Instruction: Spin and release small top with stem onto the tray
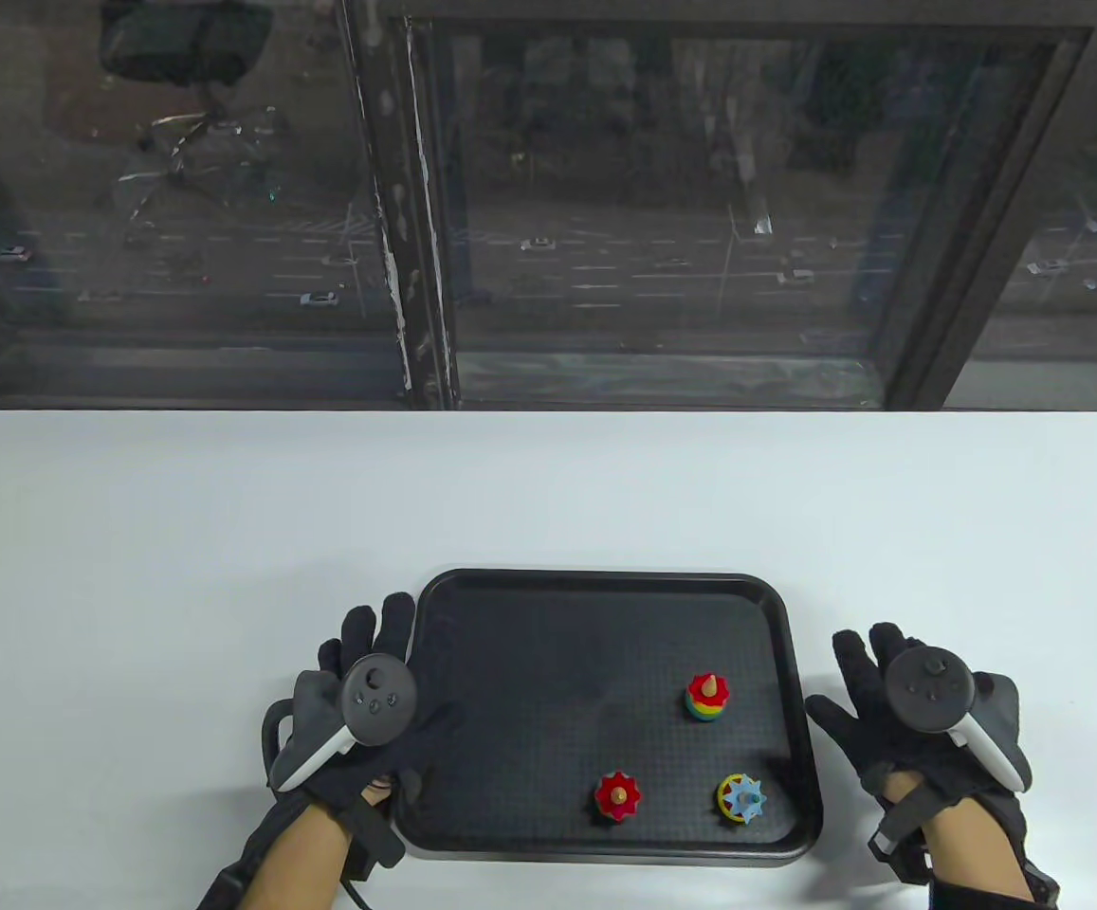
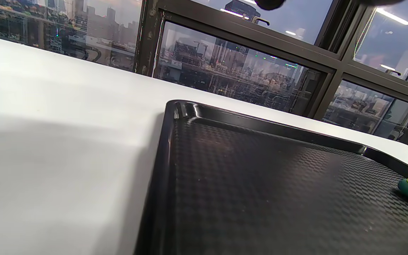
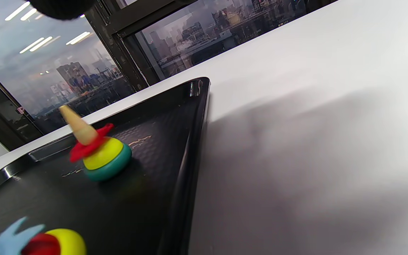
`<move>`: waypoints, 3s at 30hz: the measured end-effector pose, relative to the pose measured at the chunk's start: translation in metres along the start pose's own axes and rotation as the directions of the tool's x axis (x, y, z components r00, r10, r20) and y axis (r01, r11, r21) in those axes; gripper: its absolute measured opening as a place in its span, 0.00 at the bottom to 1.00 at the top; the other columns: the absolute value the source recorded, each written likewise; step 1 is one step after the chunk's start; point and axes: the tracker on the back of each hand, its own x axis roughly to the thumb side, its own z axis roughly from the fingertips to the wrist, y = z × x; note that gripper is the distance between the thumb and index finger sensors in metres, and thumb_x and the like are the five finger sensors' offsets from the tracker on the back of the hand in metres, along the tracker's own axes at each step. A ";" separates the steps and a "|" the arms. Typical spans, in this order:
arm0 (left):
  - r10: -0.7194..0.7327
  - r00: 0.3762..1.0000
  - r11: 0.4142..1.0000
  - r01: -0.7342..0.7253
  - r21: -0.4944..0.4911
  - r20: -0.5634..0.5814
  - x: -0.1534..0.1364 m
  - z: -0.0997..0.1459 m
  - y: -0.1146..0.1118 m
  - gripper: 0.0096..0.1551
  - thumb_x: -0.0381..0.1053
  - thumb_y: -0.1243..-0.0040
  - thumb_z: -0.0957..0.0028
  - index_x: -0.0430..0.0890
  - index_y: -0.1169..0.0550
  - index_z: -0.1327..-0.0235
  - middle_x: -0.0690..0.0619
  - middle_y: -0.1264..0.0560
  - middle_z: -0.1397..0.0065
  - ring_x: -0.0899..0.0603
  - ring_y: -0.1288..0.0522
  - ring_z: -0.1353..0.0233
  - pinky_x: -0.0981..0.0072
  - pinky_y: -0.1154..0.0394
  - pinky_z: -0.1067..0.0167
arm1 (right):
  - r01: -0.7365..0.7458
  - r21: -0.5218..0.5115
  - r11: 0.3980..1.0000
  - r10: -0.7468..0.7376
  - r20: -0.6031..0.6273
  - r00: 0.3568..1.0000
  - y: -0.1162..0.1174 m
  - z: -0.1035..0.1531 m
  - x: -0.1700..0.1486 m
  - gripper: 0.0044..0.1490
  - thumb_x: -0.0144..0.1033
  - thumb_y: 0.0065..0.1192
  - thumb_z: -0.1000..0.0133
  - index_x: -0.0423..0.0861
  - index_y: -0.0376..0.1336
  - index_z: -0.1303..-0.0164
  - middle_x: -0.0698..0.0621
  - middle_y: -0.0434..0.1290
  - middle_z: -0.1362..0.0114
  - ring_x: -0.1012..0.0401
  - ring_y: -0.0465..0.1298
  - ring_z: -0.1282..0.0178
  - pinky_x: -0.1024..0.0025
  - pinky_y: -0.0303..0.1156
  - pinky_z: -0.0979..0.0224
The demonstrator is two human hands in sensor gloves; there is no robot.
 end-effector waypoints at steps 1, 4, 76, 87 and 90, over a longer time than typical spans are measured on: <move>0.001 1.000 1.000 -0.001 0.000 0.000 0.000 0.000 0.000 0.50 0.79 0.59 0.59 0.71 0.51 0.19 0.57 0.66 0.08 0.34 0.68 0.11 0.33 0.61 0.19 | 0.001 0.000 1.000 -0.001 0.000 1.000 0.000 0.000 0.000 0.53 0.69 0.42 0.50 0.57 0.36 0.18 0.42 0.29 0.15 0.36 0.32 0.17 0.31 0.35 0.26; 0.008 1.000 1.000 -0.008 0.003 -0.001 -0.001 0.000 0.001 0.50 0.79 0.58 0.59 0.71 0.50 0.19 0.57 0.66 0.08 0.34 0.68 0.11 0.33 0.61 0.19 | -0.002 0.001 1.000 0.002 0.003 1.000 0.000 0.000 0.000 0.53 0.70 0.42 0.50 0.57 0.37 0.18 0.42 0.30 0.16 0.36 0.32 0.17 0.31 0.35 0.26; -0.038 0.998 0.999 0.040 0.025 -0.057 -0.004 0.002 0.004 0.49 0.78 0.57 0.59 0.72 0.49 0.19 0.59 0.65 0.07 0.35 0.69 0.11 0.34 0.63 0.19 | 0.027 -0.032 0.999 -0.025 0.044 0.999 -0.004 0.004 0.006 0.52 0.69 0.42 0.50 0.59 0.37 0.18 0.43 0.31 0.15 0.37 0.32 0.17 0.31 0.36 0.26; -0.029 0.999 0.999 0.030 0.011 -0.043 -0.004 0.002 0.003 0.49 0.78 0.57 0.59 0.72 0.49 0.19 0.61 0.64 0.07 0.35 0.69 0.11 0.34 0.63 0.19 | 0.002 0.017 1.000 -0.004 0.082 0.997 0.000 0.003 0.017 0.52 0.69 0.42 0.50 0.59 0.37 0.18 0.43 0.31 0.15 0.37 0.33 0.17 0.31 0.36 0.25; -0.029 0.999 1.000 0.030 0.010 -0.040 -0.004 0.001 0.003 0.50 0.78 0.57 0.59 0.72 0.49 0.19 0.61 0.65 0.07 0.35 0.69 0.11 0.34 0.63 0.19 | 0.002 0.019 1.000 -0.004 0.081 0.997 0.000 0.003 0.017 0.52 0.69 0.42 0.50 0.59 0.37 0.18 0.43 0.31 0.15 0.36 0.33 0.17 0.31 0.36 0.26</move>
